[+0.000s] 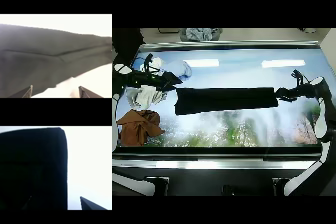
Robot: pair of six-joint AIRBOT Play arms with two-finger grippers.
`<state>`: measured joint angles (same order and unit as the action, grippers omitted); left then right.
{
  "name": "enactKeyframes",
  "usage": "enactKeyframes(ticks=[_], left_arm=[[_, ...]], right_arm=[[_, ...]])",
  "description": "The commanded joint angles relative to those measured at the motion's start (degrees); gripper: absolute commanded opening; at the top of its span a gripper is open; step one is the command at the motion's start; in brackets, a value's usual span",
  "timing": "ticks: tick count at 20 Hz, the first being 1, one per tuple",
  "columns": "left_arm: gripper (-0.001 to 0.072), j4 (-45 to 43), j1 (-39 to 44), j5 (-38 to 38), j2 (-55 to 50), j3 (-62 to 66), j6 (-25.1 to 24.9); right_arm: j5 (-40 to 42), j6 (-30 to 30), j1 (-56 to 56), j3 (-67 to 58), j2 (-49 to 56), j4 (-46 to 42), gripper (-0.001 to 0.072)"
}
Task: Fold the shirts.
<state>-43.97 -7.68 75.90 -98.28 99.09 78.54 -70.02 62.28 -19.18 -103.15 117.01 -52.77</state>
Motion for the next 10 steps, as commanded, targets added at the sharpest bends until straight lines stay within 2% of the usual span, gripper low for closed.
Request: enactKeyframes(ticks=[1, 2, 3, 4, 5, 7, 8, 9, 10], left_arm=[[0.0674, 0.07, 2.8, 0.59, 4.74, 0.24, -0.59], [0.0674, 0.04, 3.82, 0.59, 5.55, 0.26, -0.59], [0.0674, 0.04, 5.01, 0.57, 6.21, 0.24, -0.59], [0.0675, 0.04, 6.23, 0.57, 6.43, 0.24, -1.03], [0.0674, 0.02, 7.37, 0.57, 6.32, 0.17, -1.57], [0.0673, 0.02, 9.84, 0.52, 5.7, -0.39, -1.64], [0.0632, 0.02, 11.21, -0.15, 5.53, -1.31, -1.64], [0.0425, 0.02, 12.61, -1.57, 5.33, -2.62, -1.62], [0.0176, 0.04, 14.19, -3.67, 5.09, -4.17, -1.62]], right_arm=[[-0.74, 3.74, 1.66, 0.04, 3.15, 1.49, 0.0712], [-0.63, 4.24, 2.56, 0.04, 3.48, 2.01, 0.069], [-0.46, 4.5, 3.43, 0.04, 3.54, 2.14, 0.0561], [-0.15, 4.5, 4.22, 0.02, 3.52, 2.16, 0.028], [0.15, 4.48, 4.66, 0.02, 3.5, 2.93, 0.0041], [-0.42, 1.16, 4.74, 0.02, 2.6, 6.84, 0.0041], [-0.9, -1.25, 4.72, 0.02, 1.18, 8.61, 0.0041], [-1.57, -2.51, 4.74, 0.02, -0.72, 8.83, 0.0039], [-2.14, -3.48, 4.74, 0.02, -3.17, 8.74, 0.0038]])
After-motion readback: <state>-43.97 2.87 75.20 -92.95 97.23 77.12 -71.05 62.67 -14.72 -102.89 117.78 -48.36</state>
